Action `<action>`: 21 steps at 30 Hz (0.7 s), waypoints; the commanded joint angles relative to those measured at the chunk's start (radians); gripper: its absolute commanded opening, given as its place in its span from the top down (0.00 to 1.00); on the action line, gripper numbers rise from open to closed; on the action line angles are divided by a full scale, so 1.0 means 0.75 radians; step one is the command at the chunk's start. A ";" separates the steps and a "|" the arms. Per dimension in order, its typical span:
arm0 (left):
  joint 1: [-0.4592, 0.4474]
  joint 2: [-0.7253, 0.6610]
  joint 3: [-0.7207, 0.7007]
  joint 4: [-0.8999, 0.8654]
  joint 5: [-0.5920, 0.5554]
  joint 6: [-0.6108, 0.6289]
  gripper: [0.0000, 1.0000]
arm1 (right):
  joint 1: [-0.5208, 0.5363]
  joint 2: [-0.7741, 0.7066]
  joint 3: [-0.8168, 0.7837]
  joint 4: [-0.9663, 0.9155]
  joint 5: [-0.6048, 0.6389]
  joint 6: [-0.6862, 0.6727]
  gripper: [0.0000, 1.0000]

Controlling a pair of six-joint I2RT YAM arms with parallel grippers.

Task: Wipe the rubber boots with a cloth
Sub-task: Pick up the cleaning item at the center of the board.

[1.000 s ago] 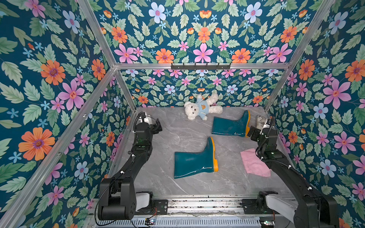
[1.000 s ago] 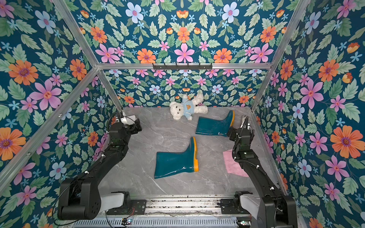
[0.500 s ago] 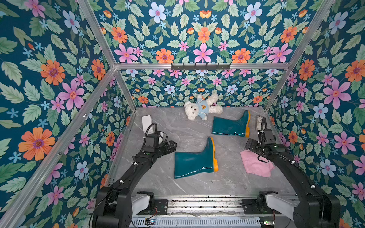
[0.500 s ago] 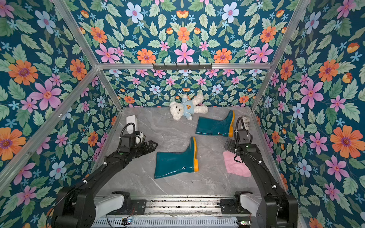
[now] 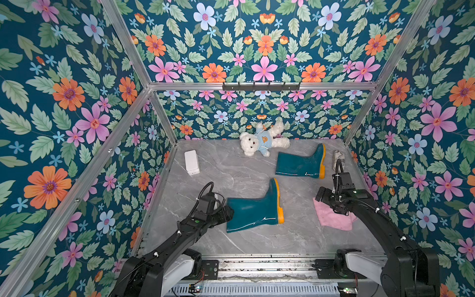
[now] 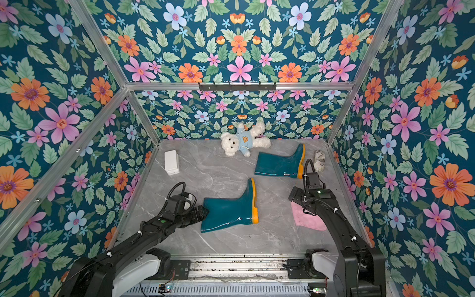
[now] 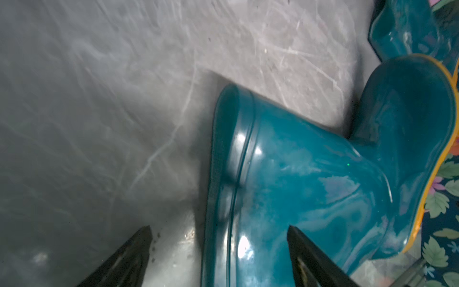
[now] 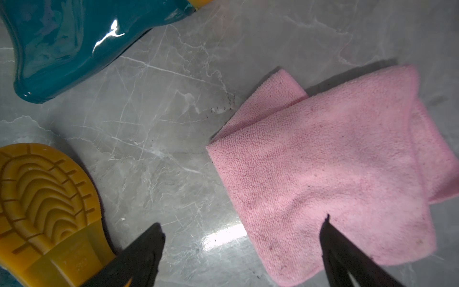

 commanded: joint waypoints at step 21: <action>-0.006 0.013 -0.130 0.380 0.124 -0.069 0.53 | 0.002 0.062 -0.030 0.064 0.013 0.059 0.03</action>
